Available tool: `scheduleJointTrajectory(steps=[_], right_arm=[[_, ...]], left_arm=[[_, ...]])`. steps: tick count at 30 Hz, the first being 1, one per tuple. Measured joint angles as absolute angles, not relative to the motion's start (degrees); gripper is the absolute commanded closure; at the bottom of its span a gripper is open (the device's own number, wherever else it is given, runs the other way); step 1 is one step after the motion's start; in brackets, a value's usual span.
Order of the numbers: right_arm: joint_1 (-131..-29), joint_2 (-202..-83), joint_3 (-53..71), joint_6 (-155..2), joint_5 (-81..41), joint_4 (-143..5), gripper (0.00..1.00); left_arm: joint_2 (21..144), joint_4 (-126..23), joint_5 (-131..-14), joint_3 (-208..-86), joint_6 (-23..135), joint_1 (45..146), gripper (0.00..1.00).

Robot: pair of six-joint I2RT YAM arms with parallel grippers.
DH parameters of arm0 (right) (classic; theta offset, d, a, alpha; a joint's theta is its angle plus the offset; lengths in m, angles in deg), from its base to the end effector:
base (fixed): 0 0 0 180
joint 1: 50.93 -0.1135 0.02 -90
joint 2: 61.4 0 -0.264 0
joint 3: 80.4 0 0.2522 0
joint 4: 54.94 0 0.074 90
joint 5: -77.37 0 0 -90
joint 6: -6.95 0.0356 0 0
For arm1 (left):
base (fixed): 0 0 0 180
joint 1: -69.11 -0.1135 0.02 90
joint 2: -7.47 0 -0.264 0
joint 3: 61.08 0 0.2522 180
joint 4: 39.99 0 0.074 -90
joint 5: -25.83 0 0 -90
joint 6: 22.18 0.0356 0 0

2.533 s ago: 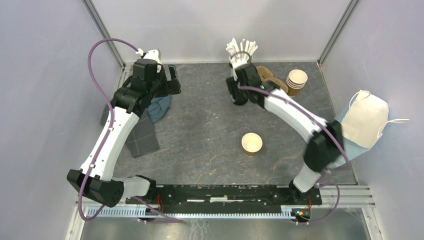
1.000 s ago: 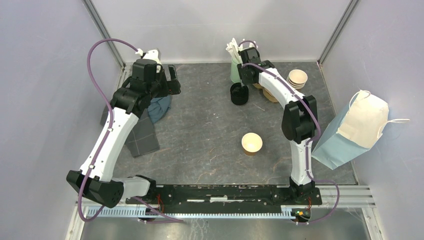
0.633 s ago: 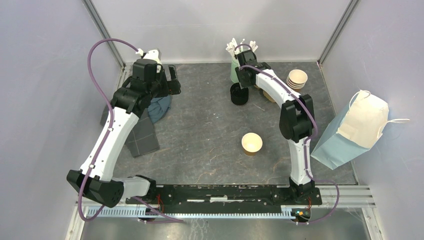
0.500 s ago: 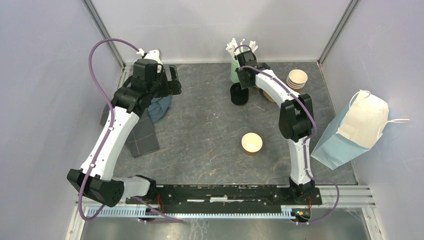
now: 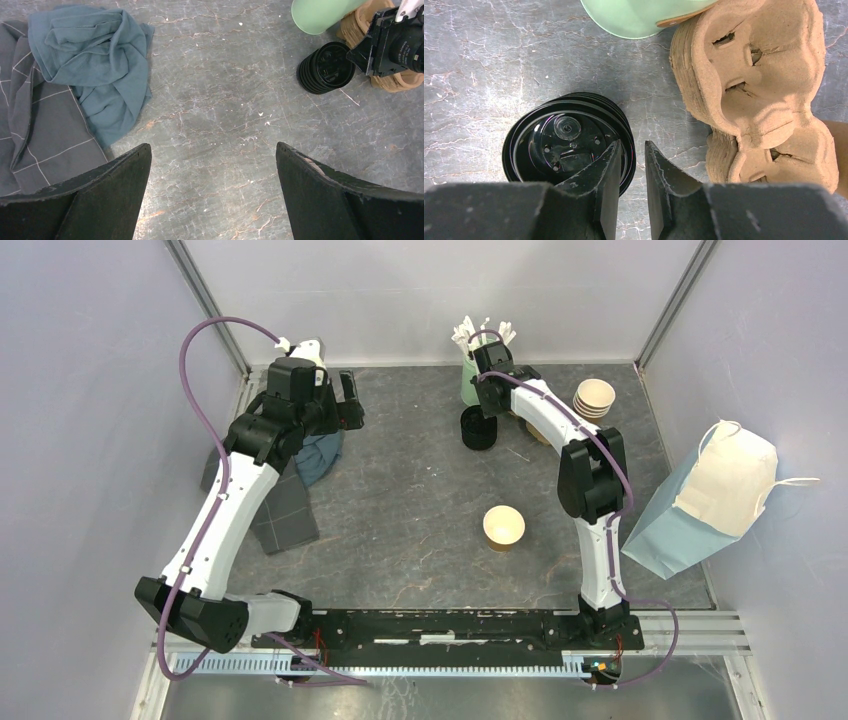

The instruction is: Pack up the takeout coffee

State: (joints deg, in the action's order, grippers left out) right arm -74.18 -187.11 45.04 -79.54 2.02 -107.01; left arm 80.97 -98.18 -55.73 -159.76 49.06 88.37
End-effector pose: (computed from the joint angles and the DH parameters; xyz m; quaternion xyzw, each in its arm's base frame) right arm 0.4561 0.1862 0.2408 -0.1204 0.9319 -0.0433 0.3394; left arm 0.2517 -0.0824 0.4144 -0.0313 0.8766 -0.0938 0.4709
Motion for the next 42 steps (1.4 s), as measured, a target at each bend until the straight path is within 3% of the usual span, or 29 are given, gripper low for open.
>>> scheduleJointTrajectory(steps=[7,13,28,35,42], right_arm=[[-74.2,-187.1,45.0,-79.9,2.0,-106.9,0.74],[-74.2,-187.1,44.9,-80.0,1.7,-106.9,0.70],[-74.2,-187.4,44.3,-80.5,1.4,-106.5,0.72],[-74.2,-188.0,44.1,-80.6,1.4,-106.3,0.82],[-74.2,-188.0,44.1,-80.8,1.5,-106.2,0.82]], left_arm=[[81.0,-98.2,-55.8,-159.8,49.1,88.4,0.00],[81.0,-98.2,-55.8,-159.8,49.1,88.4,0.00],[81.0,-98.2,-55.8,-159.8,49.1,88.4,0.00],[81.0,-98.2,-55.8,-159.8,49.1,88.4,0.00],[81.0,-98.2,-55.8,-159.8,49.1,88.4,0.00]])
